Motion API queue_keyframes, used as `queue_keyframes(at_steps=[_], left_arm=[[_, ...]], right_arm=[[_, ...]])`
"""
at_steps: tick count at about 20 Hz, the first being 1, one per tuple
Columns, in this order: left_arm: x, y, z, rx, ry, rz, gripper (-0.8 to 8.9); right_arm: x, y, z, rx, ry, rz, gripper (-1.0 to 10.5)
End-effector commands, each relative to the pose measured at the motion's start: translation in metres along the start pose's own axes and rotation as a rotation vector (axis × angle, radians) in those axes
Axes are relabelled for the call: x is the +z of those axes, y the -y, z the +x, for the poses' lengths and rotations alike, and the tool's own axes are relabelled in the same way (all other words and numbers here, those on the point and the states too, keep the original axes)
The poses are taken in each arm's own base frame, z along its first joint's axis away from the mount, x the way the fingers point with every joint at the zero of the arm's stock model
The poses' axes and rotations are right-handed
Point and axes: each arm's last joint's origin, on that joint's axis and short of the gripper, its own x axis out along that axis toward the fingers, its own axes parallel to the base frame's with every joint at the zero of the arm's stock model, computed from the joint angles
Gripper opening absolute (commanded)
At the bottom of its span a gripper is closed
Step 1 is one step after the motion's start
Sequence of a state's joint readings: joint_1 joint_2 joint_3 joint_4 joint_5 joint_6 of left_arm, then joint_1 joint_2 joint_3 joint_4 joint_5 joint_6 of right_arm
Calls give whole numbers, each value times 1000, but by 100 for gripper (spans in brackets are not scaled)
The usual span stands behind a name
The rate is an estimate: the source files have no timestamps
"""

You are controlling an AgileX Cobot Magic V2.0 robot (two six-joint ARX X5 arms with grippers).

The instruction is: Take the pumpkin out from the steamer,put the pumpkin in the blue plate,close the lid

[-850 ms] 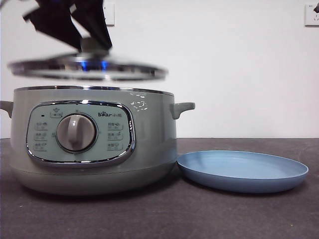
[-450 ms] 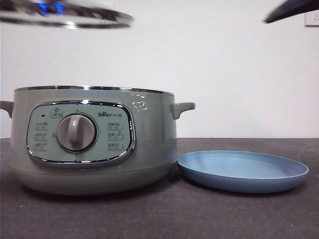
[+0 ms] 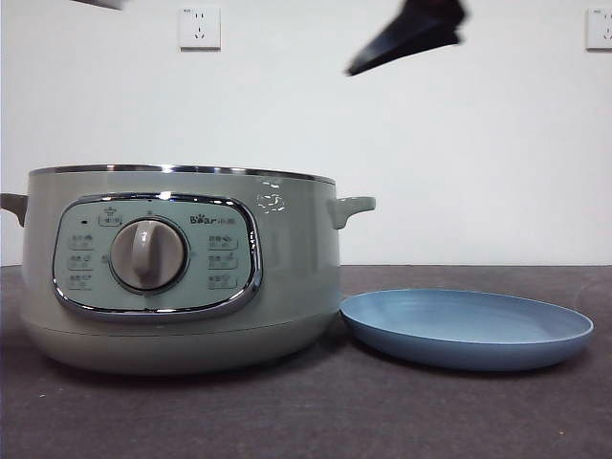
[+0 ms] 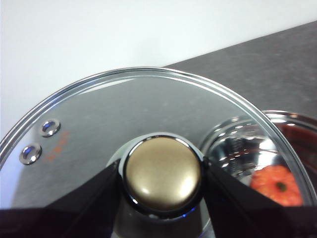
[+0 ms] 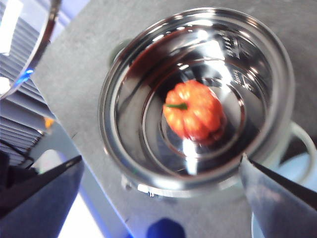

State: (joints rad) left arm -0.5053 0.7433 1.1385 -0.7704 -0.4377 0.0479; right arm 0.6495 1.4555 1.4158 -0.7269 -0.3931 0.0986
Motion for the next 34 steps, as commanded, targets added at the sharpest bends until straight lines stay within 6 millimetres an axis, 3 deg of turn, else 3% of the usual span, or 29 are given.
queue_keyframes(at_steps=[1,3,9,12,21,26,27,29,32,34], left_arm=[[2,-9,-15,70,58,1,-9],[-3,-14,-25,99,59,1,-9],[-8,-17,-30,114,43,8,-9],[-8,-17,-30,114,36,12,-9],[-9,-17,-30,112,27,16,-9],[-12,-17,-30,111,4,28,-9],[-12,-17,-30,111,1,30,-9],[-13,-17,-30,110,-4,33,-9],[-13,-17,-30,107,-10,36,-9],[-13,-16,-30,104,-9,34,-9]], right_arm=[[22,-13,23,-38,-46,-85,604],[41,-23,44,-76,-101,-147,604],[57,-42,103,-230,-229,-298,604],[53,-42,132,-277,-255,-356,604],[26,-17,199,-275,-406,-353,604],[18,-11,214,-277,-442,-345,585],[18,-11,214,-280,-441,-335,440],[17,-12,214,-279,-441,-336,-30],[18,-13,212,-280,-434,-328,-5],[26,-19,197,-284,-395,-309,-3]])
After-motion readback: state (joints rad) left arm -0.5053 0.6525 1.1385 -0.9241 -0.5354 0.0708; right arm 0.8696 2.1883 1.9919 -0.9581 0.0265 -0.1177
